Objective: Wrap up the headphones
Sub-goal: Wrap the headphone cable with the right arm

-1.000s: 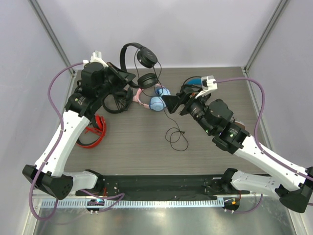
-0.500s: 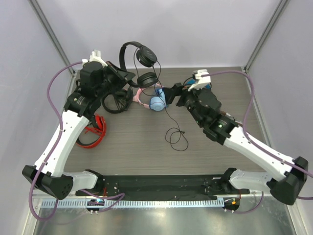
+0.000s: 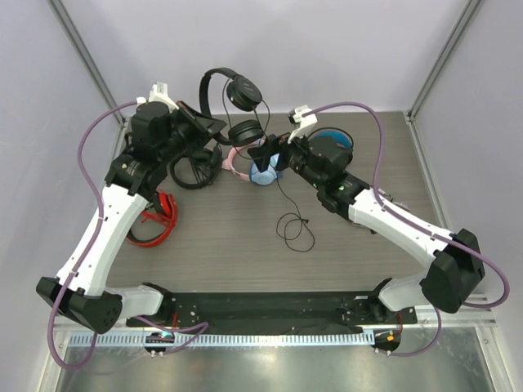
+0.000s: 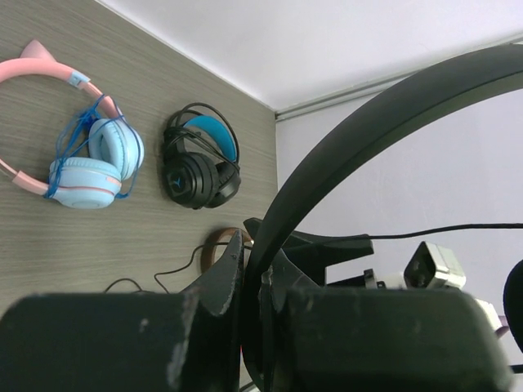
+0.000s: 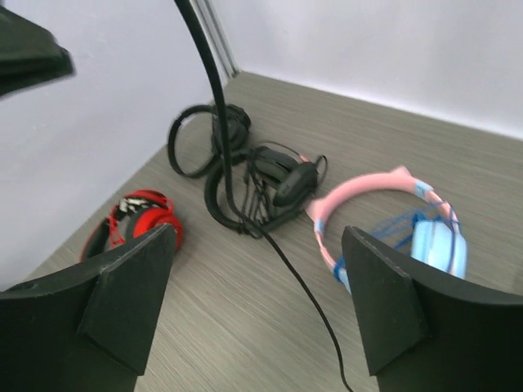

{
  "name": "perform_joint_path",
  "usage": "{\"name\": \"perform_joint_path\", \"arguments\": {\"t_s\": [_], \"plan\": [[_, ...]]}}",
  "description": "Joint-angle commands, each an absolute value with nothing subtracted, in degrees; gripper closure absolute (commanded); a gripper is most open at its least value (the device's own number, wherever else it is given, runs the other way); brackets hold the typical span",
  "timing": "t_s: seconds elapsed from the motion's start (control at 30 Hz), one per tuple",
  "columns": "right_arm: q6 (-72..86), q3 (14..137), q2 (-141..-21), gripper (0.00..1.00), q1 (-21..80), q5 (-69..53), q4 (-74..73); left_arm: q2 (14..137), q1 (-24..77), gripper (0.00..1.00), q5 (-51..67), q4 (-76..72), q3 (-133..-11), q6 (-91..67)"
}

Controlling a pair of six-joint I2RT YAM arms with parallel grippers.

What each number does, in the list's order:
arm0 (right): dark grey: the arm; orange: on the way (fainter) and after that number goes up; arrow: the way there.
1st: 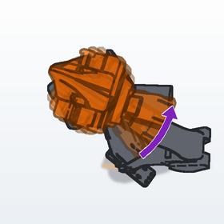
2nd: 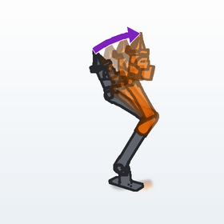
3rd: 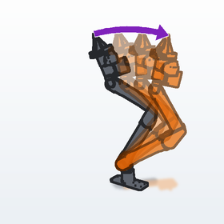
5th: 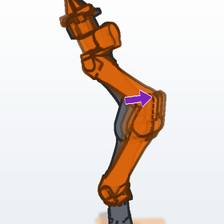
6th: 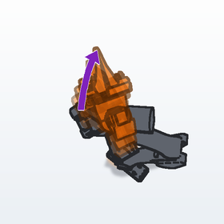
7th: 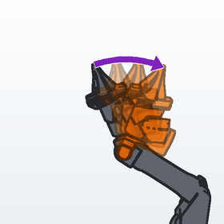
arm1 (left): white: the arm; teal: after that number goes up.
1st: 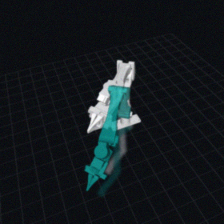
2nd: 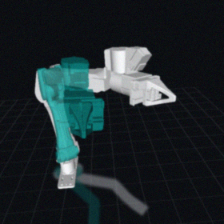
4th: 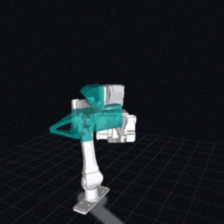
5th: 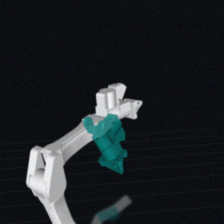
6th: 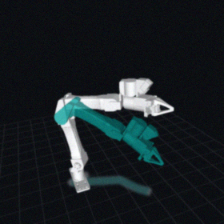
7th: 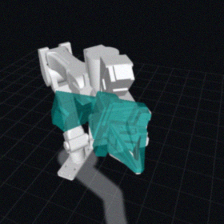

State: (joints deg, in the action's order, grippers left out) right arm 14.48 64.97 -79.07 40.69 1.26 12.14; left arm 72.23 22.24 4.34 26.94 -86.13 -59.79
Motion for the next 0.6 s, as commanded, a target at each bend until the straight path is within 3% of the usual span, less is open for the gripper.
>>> {"name": "perform_joint_path", "arguments": {"t_s": [0.0, 0.17, 0.3, 0.4, 0.57], "plan": [[15.5, 67.4, -79.7, 0.13, 40.1, -0.3, 18.6, 70.3, 21.9, 1.0, 6.6, 24.1, -88.5, -61.0], [17.4, 68.1, -82.0, 0.35, 38.3, -0.3, 22.0, 70.1, 21.9, 1.0, 7.2, 24.2, -88.4, -61.6], [17.8, 70.0, -84.1, 0.67, 37.2, -0.3, 22.4, 69.9, 21.9, 1.0, 7.8, 24.3, -88.4, -62.0], [17.8, 71.9, -85.9, 0.78, 36.5, -0.9, 22.1, 69.6, 22.0, 1.0, 7.9, 24.5, -88.3, -62.1], [17.8, 73.1, -87.3, 0.85, 35.9, -1.5, 21.8, 69.3, 21.9, 1.0, 7.8, 24.7, -88.1, -62.1]]}}
